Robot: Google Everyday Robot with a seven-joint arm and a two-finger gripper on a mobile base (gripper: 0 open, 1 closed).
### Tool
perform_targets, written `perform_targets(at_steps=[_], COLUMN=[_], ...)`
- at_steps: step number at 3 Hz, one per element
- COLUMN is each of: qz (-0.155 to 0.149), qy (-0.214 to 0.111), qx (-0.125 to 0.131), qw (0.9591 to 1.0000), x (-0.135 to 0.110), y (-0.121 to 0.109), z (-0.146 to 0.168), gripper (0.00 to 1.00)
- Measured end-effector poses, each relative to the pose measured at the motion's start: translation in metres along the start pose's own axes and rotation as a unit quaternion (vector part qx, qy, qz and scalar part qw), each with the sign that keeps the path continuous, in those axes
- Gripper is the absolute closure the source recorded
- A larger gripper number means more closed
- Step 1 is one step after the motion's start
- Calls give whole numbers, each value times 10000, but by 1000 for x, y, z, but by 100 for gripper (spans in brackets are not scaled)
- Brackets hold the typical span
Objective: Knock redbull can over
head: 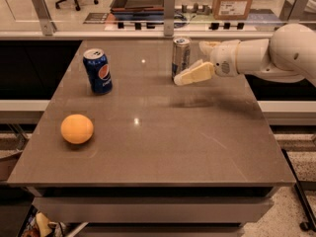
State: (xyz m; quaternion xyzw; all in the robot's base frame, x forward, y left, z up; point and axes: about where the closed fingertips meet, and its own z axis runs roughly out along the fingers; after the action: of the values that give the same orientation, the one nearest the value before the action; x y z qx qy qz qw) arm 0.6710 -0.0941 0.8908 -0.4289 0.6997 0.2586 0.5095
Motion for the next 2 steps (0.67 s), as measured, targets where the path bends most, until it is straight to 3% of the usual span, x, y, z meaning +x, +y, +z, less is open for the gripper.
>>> perform_targets(at_steps=[2], qz=[81], qy=[-351], qx=[-69], qw=[9993], x=[-5], y=[-4], z=[18], gripper=[0])
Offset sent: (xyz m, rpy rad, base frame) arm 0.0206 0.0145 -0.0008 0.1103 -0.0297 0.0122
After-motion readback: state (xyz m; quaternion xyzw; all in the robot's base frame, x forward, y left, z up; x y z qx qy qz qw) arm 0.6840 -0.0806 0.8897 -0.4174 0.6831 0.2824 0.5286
